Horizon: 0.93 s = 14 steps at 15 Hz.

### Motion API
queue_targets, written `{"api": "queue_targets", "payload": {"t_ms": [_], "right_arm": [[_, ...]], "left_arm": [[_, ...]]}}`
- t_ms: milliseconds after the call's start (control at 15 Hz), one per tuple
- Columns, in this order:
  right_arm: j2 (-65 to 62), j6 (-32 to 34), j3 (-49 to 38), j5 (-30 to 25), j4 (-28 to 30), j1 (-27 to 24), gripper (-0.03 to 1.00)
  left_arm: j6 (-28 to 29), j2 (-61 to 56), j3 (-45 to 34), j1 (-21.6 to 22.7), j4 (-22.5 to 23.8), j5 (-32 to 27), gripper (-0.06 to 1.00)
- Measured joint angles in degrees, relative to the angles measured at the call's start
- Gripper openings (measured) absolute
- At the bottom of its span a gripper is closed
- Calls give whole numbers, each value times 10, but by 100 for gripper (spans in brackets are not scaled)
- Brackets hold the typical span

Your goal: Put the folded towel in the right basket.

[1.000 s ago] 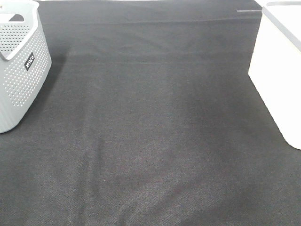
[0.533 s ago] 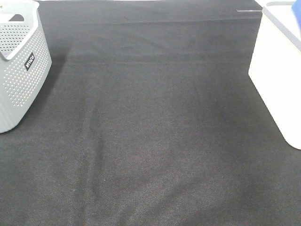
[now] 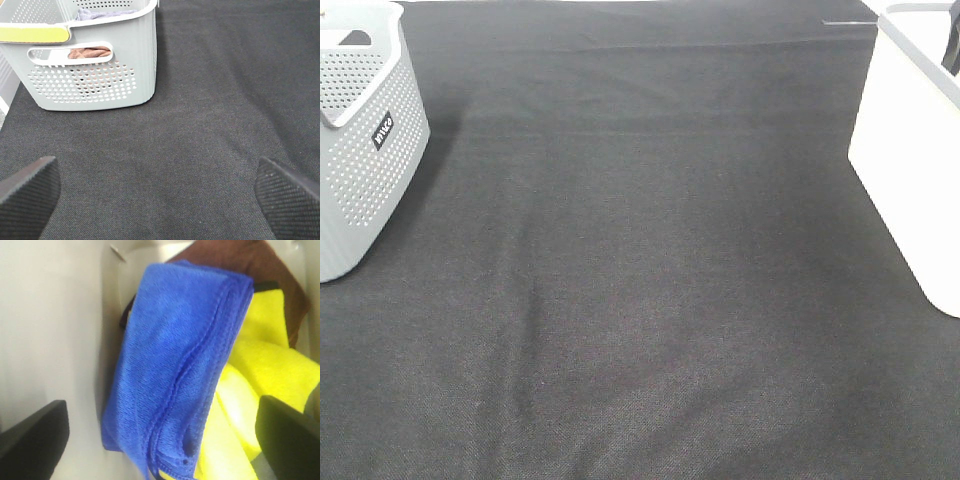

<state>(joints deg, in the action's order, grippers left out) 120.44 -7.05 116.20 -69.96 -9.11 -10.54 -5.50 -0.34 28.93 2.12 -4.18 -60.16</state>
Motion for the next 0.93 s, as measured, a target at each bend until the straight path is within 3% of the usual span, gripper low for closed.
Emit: {"api": "queue_targets", "payload": {"t_ms": [333, 600, 933], "right_arm": [[-68, 23, 13, 0, -15, 0, 97], [-146, 30, 12, -1, -6, 69, 97], [-289, 31, -109, -1, 6, 100, 97]], "left_arm": [[0, 0, 0, 0, 0, 0, 99], [0, 0, 0, 0, 0, 0, 99], [0, 0, 0, 0, 0, 0, 99]]}}
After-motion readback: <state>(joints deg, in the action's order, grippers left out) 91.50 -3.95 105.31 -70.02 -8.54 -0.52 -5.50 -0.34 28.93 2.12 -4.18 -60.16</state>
